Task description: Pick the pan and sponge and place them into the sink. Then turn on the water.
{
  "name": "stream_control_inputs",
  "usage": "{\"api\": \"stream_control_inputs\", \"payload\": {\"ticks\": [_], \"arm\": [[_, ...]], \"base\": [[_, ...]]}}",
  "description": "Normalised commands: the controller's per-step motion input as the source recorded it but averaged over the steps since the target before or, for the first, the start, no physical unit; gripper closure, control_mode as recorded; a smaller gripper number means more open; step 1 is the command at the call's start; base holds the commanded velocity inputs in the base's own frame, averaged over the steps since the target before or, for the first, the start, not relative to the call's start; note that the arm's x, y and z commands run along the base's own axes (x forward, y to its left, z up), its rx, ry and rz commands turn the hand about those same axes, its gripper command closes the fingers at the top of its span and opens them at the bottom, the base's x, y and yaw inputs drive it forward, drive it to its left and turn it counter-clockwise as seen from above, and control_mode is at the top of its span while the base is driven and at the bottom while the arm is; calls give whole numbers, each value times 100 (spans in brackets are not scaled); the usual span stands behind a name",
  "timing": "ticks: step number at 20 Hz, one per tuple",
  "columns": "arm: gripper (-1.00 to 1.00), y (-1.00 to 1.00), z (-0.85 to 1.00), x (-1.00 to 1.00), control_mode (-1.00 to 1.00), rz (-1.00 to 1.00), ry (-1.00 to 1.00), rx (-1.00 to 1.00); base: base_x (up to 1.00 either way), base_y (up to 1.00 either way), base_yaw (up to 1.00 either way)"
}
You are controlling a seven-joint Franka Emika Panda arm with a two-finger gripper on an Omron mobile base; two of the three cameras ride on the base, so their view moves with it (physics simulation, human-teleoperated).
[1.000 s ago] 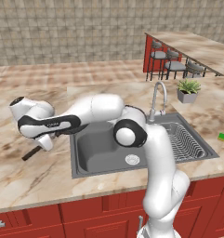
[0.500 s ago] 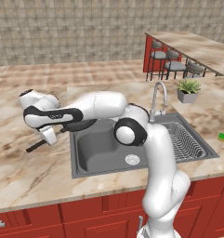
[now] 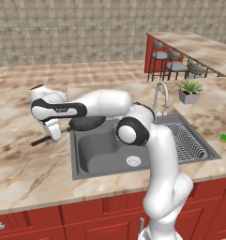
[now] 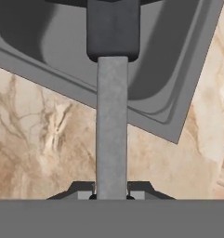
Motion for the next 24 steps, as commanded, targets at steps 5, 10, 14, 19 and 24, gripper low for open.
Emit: {"api": "stream_control_inputs", "payload": {"ticks": [5, 10, 14, 19, 24], "arm": [[100, 0, 3, 0, -100, -25, 0, 0], [100, -9, -2, 1, -100, -21, -1, -2], [100, -11, -2, 0, -100, -21, 0, -2], [100, -5, -4, 0, -100, -23, 0, -2], [100, -3, -5, 0, -100, -23, 0, -2]], "base": [[0, 0, 0], [0, 0, 0], [0, 0, 0], [0, 0, 0], [0, 0, 0]]}}
